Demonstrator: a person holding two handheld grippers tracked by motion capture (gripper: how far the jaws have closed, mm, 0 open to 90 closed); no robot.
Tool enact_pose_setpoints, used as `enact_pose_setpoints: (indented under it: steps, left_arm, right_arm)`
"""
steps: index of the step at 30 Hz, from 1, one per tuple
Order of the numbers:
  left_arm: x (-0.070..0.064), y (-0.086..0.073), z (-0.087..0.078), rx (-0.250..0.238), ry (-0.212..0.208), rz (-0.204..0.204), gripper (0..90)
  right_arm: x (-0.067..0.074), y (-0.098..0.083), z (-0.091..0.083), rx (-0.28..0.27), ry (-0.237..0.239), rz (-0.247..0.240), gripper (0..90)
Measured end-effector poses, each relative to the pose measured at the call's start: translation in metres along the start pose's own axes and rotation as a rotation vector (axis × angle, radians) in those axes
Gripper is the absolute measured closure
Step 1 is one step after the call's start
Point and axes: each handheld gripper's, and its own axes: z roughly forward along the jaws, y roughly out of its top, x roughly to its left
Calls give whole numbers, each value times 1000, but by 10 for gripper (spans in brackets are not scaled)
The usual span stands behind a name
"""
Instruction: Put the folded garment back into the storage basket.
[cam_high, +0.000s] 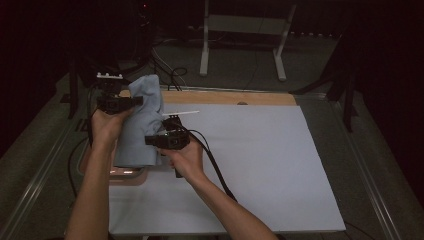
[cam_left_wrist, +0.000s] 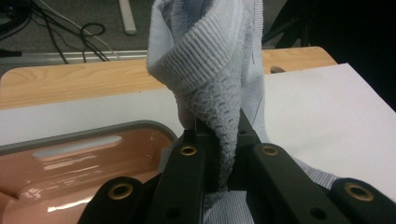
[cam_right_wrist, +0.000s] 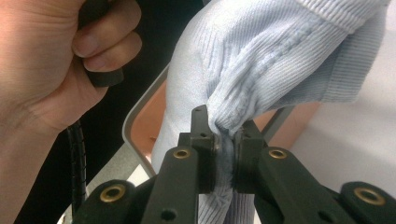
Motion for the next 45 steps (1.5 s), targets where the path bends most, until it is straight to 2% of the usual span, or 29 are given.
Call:
enact_pose_setpoints:
  steps: [12, 23, 45]
  left_arm:
    - [8, -3, -5, -4, 22, 9, 876]
    - [16, -6, -9, -20, 31, -6, 876]
    - [28, -12, -20, -43, 50, -23, 876]
  right_arm:
    - [3, -2, 9, 9, -1, -5, 824]
    - [11, 0, 17, 22, -9, -30, 824]
    - [12, 1, 38, 34, -19, -20, 824]
